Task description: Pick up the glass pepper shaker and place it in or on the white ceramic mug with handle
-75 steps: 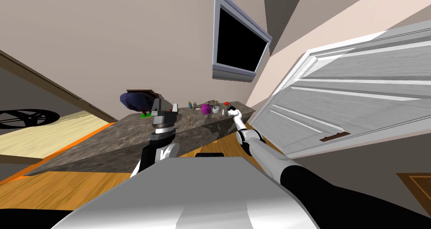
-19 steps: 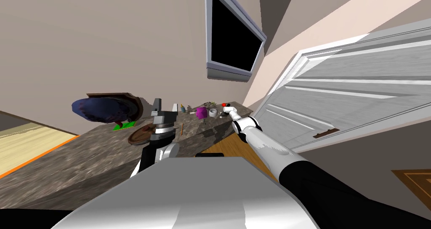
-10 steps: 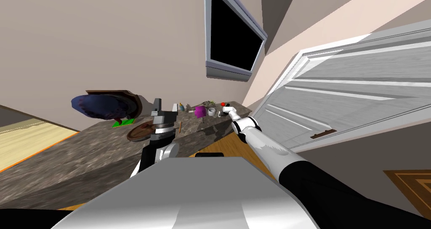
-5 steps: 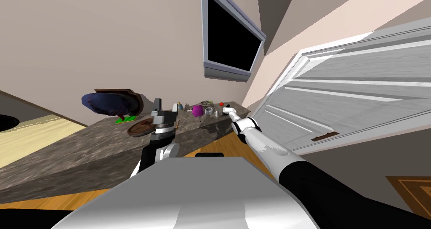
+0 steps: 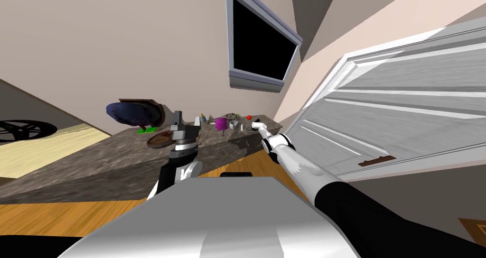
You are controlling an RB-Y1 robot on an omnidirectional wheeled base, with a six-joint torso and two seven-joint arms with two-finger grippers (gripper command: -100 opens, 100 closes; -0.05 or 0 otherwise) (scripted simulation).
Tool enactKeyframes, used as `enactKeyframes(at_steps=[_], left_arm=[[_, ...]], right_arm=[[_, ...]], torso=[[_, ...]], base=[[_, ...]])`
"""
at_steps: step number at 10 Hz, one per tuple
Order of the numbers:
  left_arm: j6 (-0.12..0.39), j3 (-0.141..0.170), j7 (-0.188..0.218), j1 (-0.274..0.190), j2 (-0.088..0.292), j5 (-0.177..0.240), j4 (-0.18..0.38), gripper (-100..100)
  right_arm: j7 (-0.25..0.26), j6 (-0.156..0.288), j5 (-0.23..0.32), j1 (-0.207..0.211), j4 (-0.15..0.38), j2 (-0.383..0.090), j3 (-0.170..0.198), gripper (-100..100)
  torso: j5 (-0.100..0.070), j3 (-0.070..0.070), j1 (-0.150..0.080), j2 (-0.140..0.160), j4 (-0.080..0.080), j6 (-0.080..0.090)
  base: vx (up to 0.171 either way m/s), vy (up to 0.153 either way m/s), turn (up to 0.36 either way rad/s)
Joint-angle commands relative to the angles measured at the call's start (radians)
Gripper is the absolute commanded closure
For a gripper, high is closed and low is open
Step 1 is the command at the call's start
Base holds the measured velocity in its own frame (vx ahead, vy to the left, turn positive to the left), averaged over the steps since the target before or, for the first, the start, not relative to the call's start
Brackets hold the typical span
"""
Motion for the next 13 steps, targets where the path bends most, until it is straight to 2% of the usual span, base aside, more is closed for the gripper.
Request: enactKeyframes(at_steps=[1,2,3,4,6,7,8,9,11,12,13], left_arm=[[0.000,0.000,0.000,0.000,0.000,0.000,0.000,0],[0.000,0.000,0.000,0.000,0.000,0.000,0.000,0],[0.000,0.000,0.000,0.000,0.000,0.000,0.000,0],[0.000,0.000,0.000,0.000,0.000,0.000,0.000,0],[0.000,0.000,0.000,0.000,0.000,0.000,0.000,0],[0.000,0.000,0.000,0.000,0.000,0.000,0.000,0],[0.000,0.000,0.000,0.000,0.000,0.000,0.000,0],[0.000,0.000,0.000,0.000,0.000,0.000,0.000,0],[0.000,0.000,0.000,0.000,0.000,0.000,0.000,0],[0.000,0.000,0.000,0.000,0.000,0.000,0.000,0],[0.000,0.000,0.000,0.000,0.000,0.000,0.000,0]], right_arm=[[0.019,-0.050,-0.013,0.006,0.014,-0.001,0.001,-100],[0.019,-0.054,-0.013,0.006,0.014,-0.001,0.001,-100],[0.030,-0.090,-0.020,0.021,0.009,-0.003,0.004,-100],[0.030,-0.094,-0.020,0.021,0.009,-0.003,0.004,-100],[0.055,-0.166,-0.033,0.056,-0.002,-0.003,0.008,-100],[0.055,-0.180,-0.033,0.056,-0.002,-0.003,0.008,-100],[0.068,-0.222,-0.040,0.075,-0.008,-0.002,0.010,-100],[0.068,-0.227,-0.040,0.075,-0.008,-0.002,0.010,-100],[0.096,-0.298,-0.051,0.115,-0.021,0.002,0.013,-100],[0.096,-0.323,-0.051,0.115,-0.021,0.002,0.013,-100],[0.111,-0.354,-0.057,0.135,-0.027,0.006,0.015,-100]], torso=[[0.000,0.000,0.000,0.000,0.000,0.000],[0.000,0.000,0.000,0.000,0.000,0.000],[0.000,0.000,0.002,-0.001,0.000,0.000],[0.000,0.000,0.002,0.000,0.000,0.000],[0.000,-0.001,0.001,-0.002,0.000,-0.001],[-0.001,-0.001,-0.003,-0.002,-0.001,0.000],[0.000,-0.001,-0.001,-0.002,-0.001,0.000],[0.000,-0.001,0.001,-0.001,0.000,0.000],[0.001,-0.001,0.003,-0.001,0.000,0.000],[0.000,0.000,0.000,-0.001,0.000,-0.001],[0.000,-0.001,0.001,-0.002,0.000,0.000]], base=[[-0.002,-0.128,0.110],[-0.003,-0.109,0.072],[-0.010,-0.110,0.123],[0.009,-0.090,0.079],[0.017,-0.167,0.201],[0.007,-0.146,0.102],[-0.021,-0.121,0.159],[-0.018,-0.084,0.075],[-0.016,-0.125,0.202],[-0.005,-0.127,0.127],[0.002,-0.108,0.160]])
